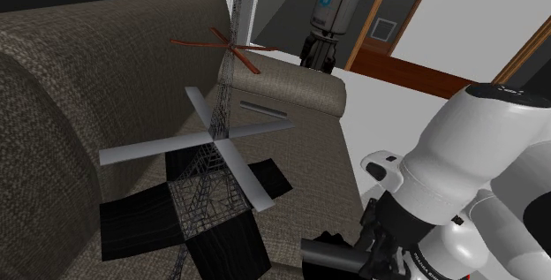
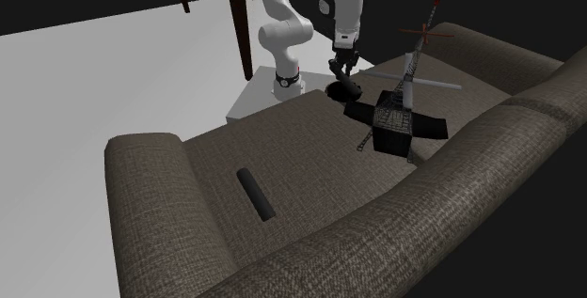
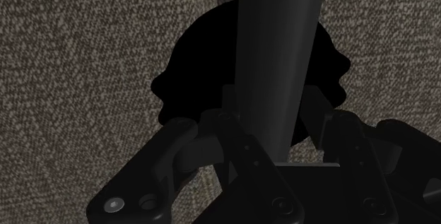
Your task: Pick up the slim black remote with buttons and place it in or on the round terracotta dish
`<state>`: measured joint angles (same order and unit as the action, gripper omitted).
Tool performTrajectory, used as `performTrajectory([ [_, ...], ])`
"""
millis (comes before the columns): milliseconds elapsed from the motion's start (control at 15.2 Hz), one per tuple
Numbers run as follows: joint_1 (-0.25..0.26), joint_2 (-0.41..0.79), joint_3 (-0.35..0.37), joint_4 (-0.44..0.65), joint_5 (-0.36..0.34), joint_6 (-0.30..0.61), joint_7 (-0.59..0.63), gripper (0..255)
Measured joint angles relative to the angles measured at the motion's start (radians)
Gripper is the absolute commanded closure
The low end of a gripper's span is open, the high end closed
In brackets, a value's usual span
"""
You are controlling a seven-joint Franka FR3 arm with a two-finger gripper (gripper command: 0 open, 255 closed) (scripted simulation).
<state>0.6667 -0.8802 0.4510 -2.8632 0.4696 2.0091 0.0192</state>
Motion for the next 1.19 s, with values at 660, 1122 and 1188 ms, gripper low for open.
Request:
performTrajectory([
  [660,0.016,0.072,0.048,-0.073,0.054,0.144,-0.015,255],
  [1122,0.016,0.076,0.049,-0.073,0.055,0.147,-0.015,0],
  [1188,0.016,0.076,0.049,-0.073,0.055,0.147,-0.015,0],
])
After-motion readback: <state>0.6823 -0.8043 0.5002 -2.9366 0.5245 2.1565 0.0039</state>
